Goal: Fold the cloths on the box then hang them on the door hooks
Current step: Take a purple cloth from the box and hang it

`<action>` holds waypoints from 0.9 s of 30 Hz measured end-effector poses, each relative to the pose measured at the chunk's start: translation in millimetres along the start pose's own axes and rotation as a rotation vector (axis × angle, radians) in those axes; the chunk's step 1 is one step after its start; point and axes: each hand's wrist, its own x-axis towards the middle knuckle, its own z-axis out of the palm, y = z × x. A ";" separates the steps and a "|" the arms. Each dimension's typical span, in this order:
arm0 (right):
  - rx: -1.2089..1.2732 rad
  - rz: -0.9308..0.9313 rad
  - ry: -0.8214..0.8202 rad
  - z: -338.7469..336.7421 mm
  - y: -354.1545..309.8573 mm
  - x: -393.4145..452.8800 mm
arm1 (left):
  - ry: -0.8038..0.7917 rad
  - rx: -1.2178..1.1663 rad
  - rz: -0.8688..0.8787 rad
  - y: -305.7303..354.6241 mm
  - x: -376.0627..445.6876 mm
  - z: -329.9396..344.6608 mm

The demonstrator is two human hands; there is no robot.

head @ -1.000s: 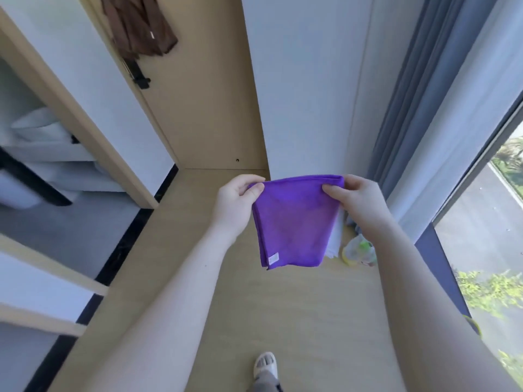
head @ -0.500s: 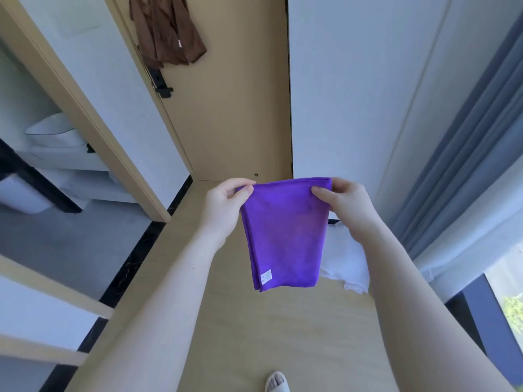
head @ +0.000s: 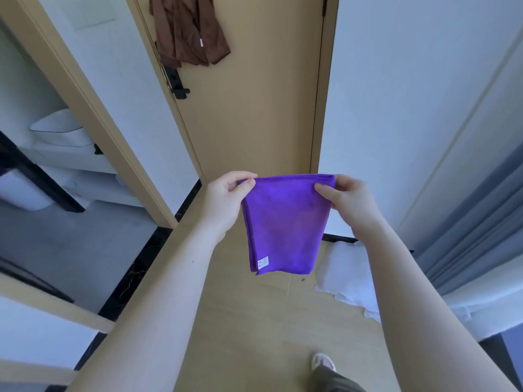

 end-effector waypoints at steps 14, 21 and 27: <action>0.050 -0.009 -0.167 84.2 -11.8 175.9 | 0.205 0.003 -0.061 -19.1 157.2 -37.7; 0.026 -0.026 -0.209 97.6 -30.5 285.3 | 0.268 -0.030 -0.071 -17.1 256.8 -32.7; 0.049 -0.042 -0.219 96.5 -47.8 353.8 | 0.286 -0.025 -0.009 -6.9 320.5 -23.4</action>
